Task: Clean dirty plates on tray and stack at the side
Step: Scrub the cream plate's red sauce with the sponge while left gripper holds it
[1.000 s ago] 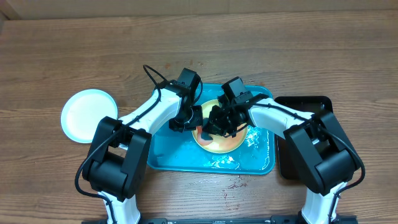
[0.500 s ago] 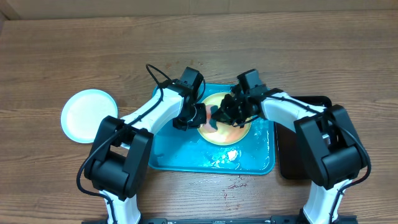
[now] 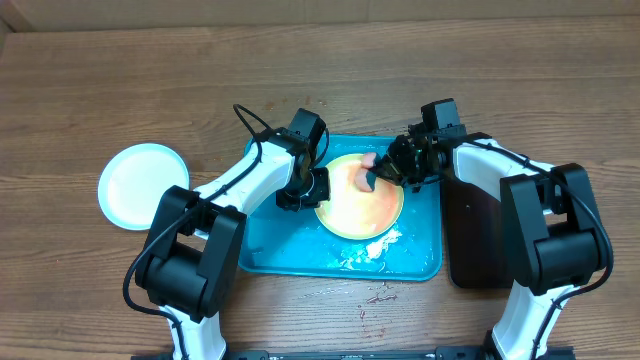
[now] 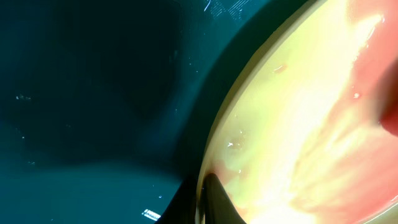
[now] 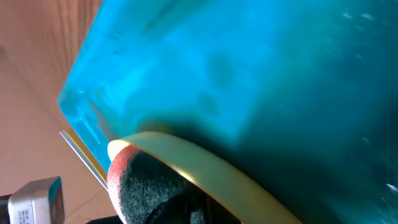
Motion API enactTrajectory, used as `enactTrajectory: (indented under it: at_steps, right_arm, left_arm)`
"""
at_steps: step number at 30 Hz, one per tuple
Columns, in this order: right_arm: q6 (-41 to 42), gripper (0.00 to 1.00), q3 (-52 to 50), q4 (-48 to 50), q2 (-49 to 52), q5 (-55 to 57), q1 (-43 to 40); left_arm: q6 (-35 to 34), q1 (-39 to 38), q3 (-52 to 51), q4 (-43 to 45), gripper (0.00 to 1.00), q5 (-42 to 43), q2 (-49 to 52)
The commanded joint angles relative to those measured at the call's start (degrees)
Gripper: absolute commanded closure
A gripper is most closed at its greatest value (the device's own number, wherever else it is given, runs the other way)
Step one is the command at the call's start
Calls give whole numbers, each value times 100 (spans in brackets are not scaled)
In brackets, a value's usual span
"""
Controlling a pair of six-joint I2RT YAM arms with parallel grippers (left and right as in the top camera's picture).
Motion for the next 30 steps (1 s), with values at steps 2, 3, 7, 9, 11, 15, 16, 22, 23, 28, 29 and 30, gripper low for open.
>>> enactTrajectory:
  at_steps: [2, 3, 7, 9, 11, 15, 16, 22, 23, 28, 29, 30]
  right_arm:
    - [-293, 96, -146, -815, 262, 1021, -164]
    - [-435, 96, -129, -1132, 262, 1025, -164]
    - [-1064, 96, -26, -2218, 262, 1139, -162]
    - [-1287, 96, 17, -2612, 262, 1272, -153]
    - [-1471, 96, 37, -2809, 262, 1281, -116]
    - [-1569, 96, 37, -2841, 262, 1073, 46]
    - [-1567, 96, 37, -2804, 262, 957, 120]
    - [-1464, 96, 37, -2181, 262, 216, 802]
    - [-1338, 96, 37, -2065, 262, 195, 927]
    - [-868, 96, 37, -1364, 262, 199, 1366]
    - [-789, 96, 37, -1263, 262, 203, 1368]
    - [-717, 96, 37, -1134, 262, 208, 1366]
  left_arm:
    - [0, 42, -302, -236, 95, -603, 315]
    - [2, 42, -302, -238, 96, -605, 315]
    - [4, 42, -302, -234, 95, -610, 315]
    - [4, 42, -302, -232, 96, -625, 315]
    - [4, 42, -302, -212, 95, -625, 315]
    - [4, 42, -302, -170, 95, -623, 315]
    - [4, 42, -302, -157, 95, -623, 315]
    - [4, 42, -299, -83, 96, -621, 315]
    - [4, 42, -302, -79, 95, -621, 315]
    - [4, 42, -302, -94, 96, -621, 315]
    - [4, 42, -302, -105, 96, -621, 315]
    - [4, 42, -302, -118, 95, -621, 315]
